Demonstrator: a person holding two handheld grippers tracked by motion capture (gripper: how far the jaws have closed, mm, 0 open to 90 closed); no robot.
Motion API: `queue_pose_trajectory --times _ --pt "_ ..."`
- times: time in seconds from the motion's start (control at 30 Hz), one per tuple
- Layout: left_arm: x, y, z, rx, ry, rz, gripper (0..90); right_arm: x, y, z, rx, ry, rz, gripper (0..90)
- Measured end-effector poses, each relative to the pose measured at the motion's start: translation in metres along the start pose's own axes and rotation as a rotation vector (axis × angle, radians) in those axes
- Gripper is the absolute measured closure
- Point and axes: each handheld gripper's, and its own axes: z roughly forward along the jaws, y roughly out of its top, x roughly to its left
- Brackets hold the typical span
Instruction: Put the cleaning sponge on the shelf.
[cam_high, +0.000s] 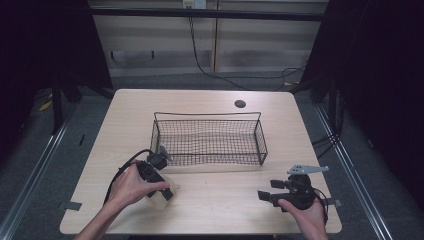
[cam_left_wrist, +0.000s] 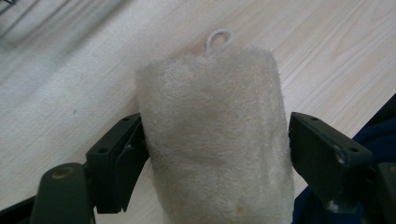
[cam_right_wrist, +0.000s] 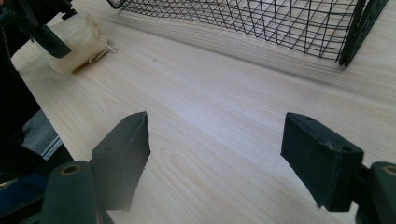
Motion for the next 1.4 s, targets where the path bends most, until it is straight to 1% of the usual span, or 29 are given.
queue_pose_trajectory --times 0.03,0.07,0.1,0.17,0.2,0.33,0.37,0.43,0.47,0.5,0.63,0.7,0.77,0.83,0.87,0.97,1.0,1.17,1.3,1.4 --pt "0.0 0.0 0.0 0.0 -0.001 0.003 21.7 0.0 0.0 0.0 0.001 -0.001 -0.001 23.6" --pt "0.0 -0.001 0.0 -0.004 -0.002 -0.007 22.7 0.0 0.0 0.0 0.001 0.0 -0.002 23.6" --pt "0.0 0.0 0.0 -0.004 -0.001 -0.004 23.1 -0.001 0.0 0.0 0.002 0.0 -0.002 23.5" --pt "0.0 0.0 0.0 0.008 -0.001 -0.001 23.9 -0.001 0.0 0.0 0.002 -0.002 -0.002 23.5" --pt "-0.001 -0.001 0.0 0.0 0.004 -0.009 24.7 -0.001 0.0 0.0 0.004 -0.002 -0.002 23.5" --pt "-0.001 -0.001 0.0 -0.002 0.012 -0.008 26.0 0.0 0.0 0.0 0.003 -0.003 0.001 23.5" --pt "0.0 -0.001 -0.001 0.007 0.014 0.0 26.0 0.0 0.0 0.0 0.003 -0.004 0.002 23.5" --pt "-0.001 -0.002 -0.001 0.012 0.008 -0.007 26.3 0.0 0.0 0.0 0.005 -0.002 0.0 23.6" --pt "-0.001 -0.002 -0.002 0.015 0.012 -0.006 26.5 -0.001 0.0 0.001 0.004 -0.002 -0.002 23.6" --pt "0.0 -0.002 -0.002 0.013 0.01 0.002 26.6 -0.001 0.0 0.001 0.006 -0.004 0.0 23.5" --pt "0.001 -0.003 -0.008 -0.003 0.005 -0.013 26.9 -0.001 0.001 0.002 0.01 -0.003 0.003 23.5" --pt "0.002 -0.004 -0.01 -0.002 0.005 0.0 26.9 -0.001 0.0 0.002 0.011 -0.004 0.003 23.5" --pt "0.002 -0.005 -0.012 -0.006 0.003 0.002 27.0 0.0 0.0 0.001 0.01 -0.004 0.003 23.5" --pt "0.002 -0.006 -0.013 0.0 0.003 0.009 27.0 0.0 0.0 0.001 0.009 -0.003 0.001 23.5" --pt "0.002 -0.006 -0.014 -0.002 -0.002 0.006 27.0 0.0 0.0 0.001 0.009 -0.002 0.0 23.5" --pt "0.001 -0.006 -0.017 -0.001 -0.011 0.016 27.0 0.0 0.0 0.001 0.006 0.0 -0.001 23.5" --pt "0.001 -0.006 -0.019 0.006 -0.014 0.025 27.0 0.0 0.0 0.001 0.006 -0.001 -0.001 23.5" --pt "0.002 -0.007 -0.024 0.0 -0.041 0.021 27.0 -0.001 0.0 0.001 0.01 -0.001 0.002 23.4" --pt "0.004 -0.009 -0.028 -0.011 -0.063 0.01 27.0 -0.001 0.0 0.001 0.012 -0.001 0.002 23.3" --pt "0.003 -0.01 -0.032 -0.01 -0.049 0.013 27.0 0.0 0.0 0.001 0.013 -0.002 0.003 23.4"
